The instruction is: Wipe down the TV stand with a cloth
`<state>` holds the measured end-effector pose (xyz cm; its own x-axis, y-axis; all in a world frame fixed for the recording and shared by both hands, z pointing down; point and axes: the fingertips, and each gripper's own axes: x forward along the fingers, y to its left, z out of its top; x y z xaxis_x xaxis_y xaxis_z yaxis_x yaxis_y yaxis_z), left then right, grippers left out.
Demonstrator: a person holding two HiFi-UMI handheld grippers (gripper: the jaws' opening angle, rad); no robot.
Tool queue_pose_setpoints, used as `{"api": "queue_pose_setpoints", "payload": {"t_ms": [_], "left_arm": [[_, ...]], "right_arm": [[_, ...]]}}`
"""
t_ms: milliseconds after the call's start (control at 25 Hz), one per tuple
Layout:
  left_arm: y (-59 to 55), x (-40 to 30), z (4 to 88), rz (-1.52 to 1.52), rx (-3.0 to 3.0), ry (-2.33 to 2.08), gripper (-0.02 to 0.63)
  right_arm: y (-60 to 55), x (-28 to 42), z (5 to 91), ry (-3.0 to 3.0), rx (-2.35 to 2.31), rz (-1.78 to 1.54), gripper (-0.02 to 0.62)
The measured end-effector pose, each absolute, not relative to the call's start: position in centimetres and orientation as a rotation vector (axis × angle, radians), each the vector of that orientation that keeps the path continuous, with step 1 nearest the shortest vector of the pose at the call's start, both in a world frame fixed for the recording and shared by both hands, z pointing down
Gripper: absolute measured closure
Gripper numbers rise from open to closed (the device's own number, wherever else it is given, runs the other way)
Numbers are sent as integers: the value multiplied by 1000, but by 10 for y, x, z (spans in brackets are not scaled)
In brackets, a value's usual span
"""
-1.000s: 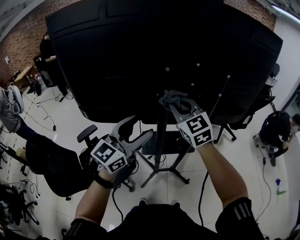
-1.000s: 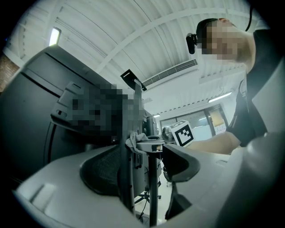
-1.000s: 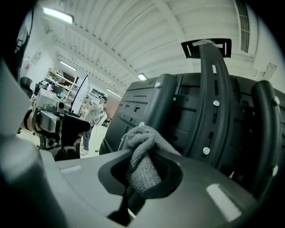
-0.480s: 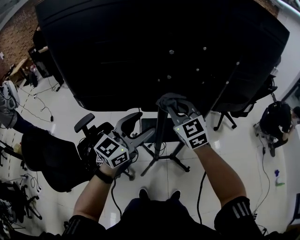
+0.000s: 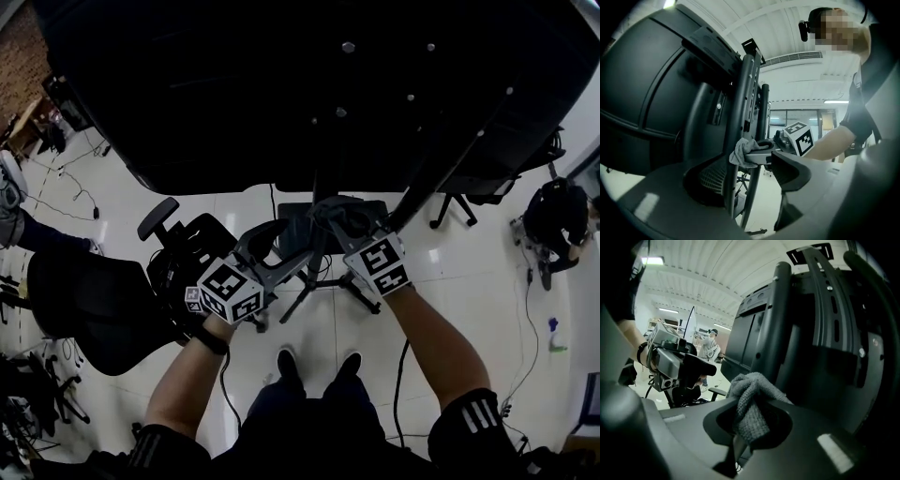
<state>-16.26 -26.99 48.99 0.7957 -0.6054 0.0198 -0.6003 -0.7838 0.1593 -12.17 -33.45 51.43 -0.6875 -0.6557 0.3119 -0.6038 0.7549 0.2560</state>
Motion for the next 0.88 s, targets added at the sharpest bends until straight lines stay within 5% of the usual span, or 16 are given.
{"api": "queue_pose_setpoints", "payload": {"t_ms": [880], "left_arm": [[-295, -150, 761, 266, 2520, -910, 268]], "right_arm": [[-330, -127, 792, -2432, 741, 185, 572]]}}
